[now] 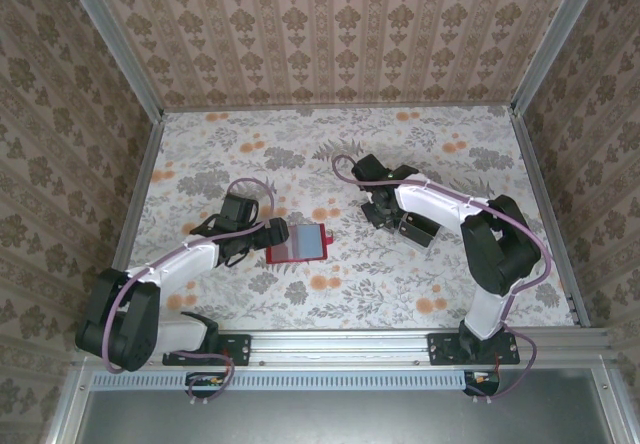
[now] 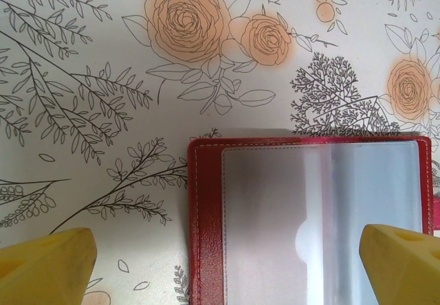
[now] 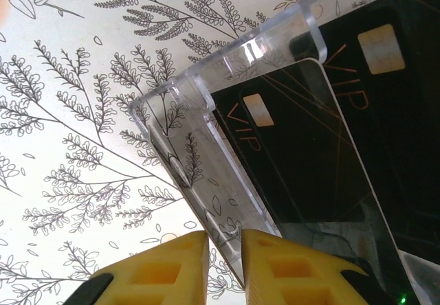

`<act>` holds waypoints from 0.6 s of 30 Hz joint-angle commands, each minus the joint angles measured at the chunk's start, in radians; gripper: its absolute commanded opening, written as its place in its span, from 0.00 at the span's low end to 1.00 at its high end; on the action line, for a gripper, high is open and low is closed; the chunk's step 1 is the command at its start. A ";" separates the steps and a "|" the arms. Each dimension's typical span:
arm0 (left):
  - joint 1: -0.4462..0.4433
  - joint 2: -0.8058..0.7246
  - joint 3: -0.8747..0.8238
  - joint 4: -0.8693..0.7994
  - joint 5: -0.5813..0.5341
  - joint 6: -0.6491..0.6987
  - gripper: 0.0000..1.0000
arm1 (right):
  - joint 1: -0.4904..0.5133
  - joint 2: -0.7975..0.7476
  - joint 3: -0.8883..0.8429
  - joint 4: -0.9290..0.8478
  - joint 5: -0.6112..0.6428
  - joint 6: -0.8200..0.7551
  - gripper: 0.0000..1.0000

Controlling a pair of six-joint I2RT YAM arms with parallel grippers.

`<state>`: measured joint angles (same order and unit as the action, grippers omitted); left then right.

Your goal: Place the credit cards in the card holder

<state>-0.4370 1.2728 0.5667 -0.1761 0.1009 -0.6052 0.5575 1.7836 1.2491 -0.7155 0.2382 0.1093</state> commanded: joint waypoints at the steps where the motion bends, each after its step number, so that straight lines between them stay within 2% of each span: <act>1: 0.002 0.014 0.032 0.012 0.011 0.017 1.00 | 0.005 0.015 0.026 -0.039 0.038 -0.039 0.19; 12: 0.001 0.028 0.045 0.014 0.018 0.018 1.00 | 0.018 -0.009 0.023 -0.017 0.025 -0.135 0.12; 18: 0.003 0.027 0.063 -0.003 0.017 0.028 1.00 | 0.019 -0.061 0.038 -0.020 -0.006 -0.186 0.00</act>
<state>-0.4370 1.2953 0.5900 -0.1719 0.1093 -0.6044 0.5724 1.7790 1.2522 -0.7151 0.2527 -0.0341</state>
